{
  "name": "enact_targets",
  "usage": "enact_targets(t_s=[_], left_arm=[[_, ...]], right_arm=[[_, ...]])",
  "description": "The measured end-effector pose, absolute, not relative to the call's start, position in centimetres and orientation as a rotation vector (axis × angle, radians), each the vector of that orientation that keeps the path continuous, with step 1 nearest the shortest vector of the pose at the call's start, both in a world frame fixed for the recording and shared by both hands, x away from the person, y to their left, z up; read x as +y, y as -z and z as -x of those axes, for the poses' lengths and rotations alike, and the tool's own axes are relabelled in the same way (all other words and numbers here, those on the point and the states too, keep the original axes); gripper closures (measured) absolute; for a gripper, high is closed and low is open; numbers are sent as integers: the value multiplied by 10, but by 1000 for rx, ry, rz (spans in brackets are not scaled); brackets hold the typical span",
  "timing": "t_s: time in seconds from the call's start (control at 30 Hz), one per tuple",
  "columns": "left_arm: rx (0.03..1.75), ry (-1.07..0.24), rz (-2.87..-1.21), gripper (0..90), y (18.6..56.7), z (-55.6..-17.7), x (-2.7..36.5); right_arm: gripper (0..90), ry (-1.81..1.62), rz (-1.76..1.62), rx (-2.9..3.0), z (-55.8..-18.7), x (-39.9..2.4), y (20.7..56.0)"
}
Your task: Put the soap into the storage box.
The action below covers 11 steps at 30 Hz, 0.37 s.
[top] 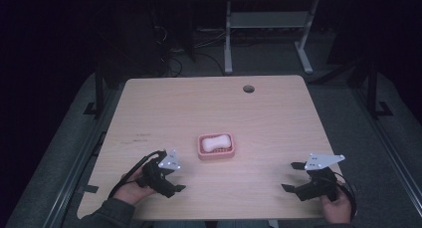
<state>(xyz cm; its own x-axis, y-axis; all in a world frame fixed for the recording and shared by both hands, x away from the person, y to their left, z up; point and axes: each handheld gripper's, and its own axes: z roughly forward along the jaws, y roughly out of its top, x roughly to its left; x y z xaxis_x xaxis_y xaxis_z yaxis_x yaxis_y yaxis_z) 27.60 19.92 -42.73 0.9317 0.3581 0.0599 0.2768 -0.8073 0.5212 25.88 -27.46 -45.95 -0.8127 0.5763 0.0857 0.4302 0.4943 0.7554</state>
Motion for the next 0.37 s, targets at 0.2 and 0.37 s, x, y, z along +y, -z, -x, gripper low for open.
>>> enact_targets(t_s=[0.2,0.37], left_arm=[[499,-250,-2550,240,429,-260,212],[529,-245,-2541,240,430,-262,220]], right_arm=[[141,-1213,-862,2560,-258,-274,459],[141,-1220,-851,2566,-258,-272,458]])
